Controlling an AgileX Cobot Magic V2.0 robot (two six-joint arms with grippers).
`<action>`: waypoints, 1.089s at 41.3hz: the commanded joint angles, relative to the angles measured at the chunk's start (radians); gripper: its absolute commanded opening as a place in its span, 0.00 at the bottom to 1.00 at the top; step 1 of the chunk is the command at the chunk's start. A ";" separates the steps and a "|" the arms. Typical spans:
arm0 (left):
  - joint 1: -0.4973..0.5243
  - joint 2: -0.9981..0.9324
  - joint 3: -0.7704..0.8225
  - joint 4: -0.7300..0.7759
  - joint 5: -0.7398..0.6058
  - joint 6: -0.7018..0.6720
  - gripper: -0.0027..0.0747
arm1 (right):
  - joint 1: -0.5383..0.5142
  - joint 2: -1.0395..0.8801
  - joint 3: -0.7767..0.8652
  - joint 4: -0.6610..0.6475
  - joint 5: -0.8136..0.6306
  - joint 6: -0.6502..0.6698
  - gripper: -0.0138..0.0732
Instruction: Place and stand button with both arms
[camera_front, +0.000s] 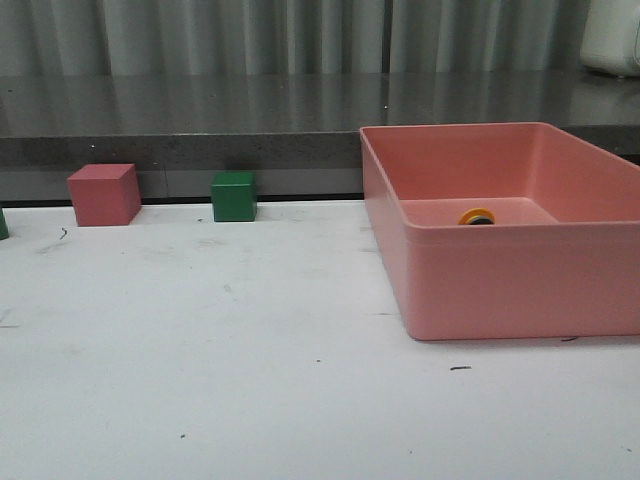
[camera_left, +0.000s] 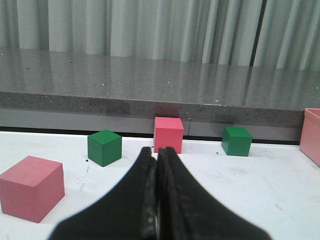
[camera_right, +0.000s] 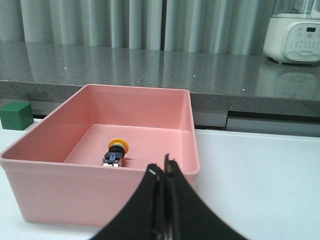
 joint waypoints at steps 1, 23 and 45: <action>-0.001 -0.021 0.016 -0.007 -0.079 -0.001 0.01 | -0.006 -0.019 -0.003 0.000 -0.087 -0.007 0.08; -0.001 -0.021 0.016 -0.007 -0.079 -0.001 0.01 | -0.006 -0.019 -0.003 0.000 -0.087 -0.007 0.08; -0.001 -0.006 -0.212 -0.007 -0.016 -0.001 0.01 | -0.006 -0.012 -0.171 0.000 0.002 -0.007 0.08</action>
